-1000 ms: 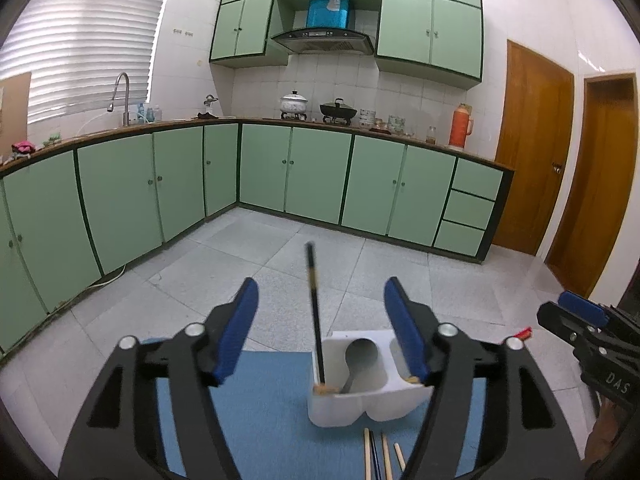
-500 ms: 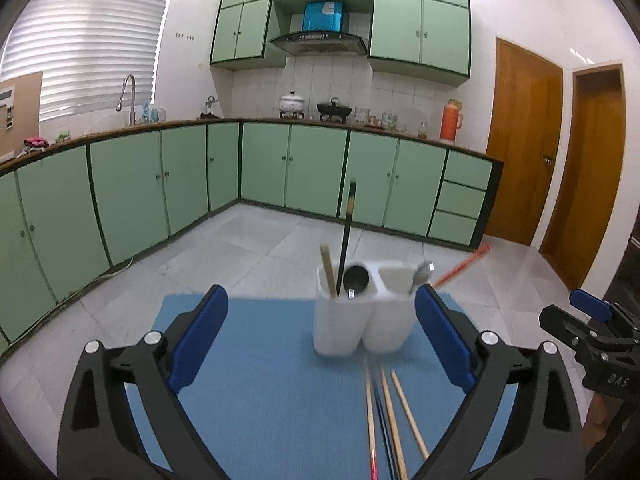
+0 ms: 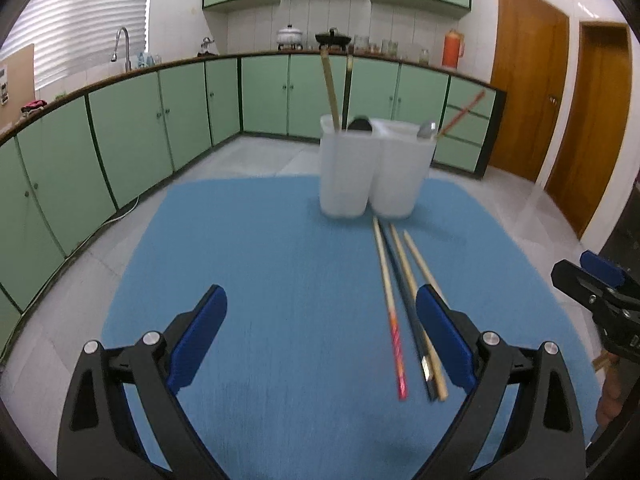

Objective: Organize utensils
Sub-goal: 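Move both tools back toward the remaining chopsticks on the mat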

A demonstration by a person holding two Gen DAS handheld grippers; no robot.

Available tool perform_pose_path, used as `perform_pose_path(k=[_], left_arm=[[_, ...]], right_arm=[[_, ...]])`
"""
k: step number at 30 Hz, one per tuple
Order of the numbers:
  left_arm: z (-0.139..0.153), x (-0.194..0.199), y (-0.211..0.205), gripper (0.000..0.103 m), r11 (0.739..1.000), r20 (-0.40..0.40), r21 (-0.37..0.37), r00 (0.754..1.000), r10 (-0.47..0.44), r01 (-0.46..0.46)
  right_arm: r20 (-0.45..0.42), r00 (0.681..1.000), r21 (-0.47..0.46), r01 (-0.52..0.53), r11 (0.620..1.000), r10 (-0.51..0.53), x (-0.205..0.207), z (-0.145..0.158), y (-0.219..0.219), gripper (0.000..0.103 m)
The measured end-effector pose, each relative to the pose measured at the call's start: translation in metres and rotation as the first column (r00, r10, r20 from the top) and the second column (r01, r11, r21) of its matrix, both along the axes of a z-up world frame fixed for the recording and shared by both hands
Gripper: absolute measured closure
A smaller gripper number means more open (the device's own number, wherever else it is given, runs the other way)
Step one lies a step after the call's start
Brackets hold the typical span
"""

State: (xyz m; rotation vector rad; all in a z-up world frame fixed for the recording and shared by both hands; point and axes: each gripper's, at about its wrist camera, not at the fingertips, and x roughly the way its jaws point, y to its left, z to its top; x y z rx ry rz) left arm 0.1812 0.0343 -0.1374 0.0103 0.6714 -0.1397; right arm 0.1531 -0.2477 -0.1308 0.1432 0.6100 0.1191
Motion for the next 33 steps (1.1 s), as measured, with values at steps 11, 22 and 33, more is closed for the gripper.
perform_pose_path(k=[11, 22, 33], left_arm=[[-0.036, -0.025, 0.005, 0.010, 1.000, -0.093, 0.025, 0.996, -0.005, 0.007], [-0.049, -0.034, -0.005, 0.010, 1.000, -0.132, 0.017, 0.991, -0.014, 0.017], [-0.055, -0.034, -0.009, 0.010, 1.000, -0.154, 0.009, 0.988, -0.007, 0.009]], right_arm=[[-0.104, 0.994, -0.042, -0.051, 0.998, 0.046, -0.028, -0.049, 0.028, 0.009], [-0.177, 0.982, -0.048, -0.081, 0.996, 0.071, -0.033, -0.075, 0.041, 0.049], [-0.206, 0.976, -0.080, -0.087, 0.993, 0.069, -0.033, -0.085, 0.051, 0.072]])
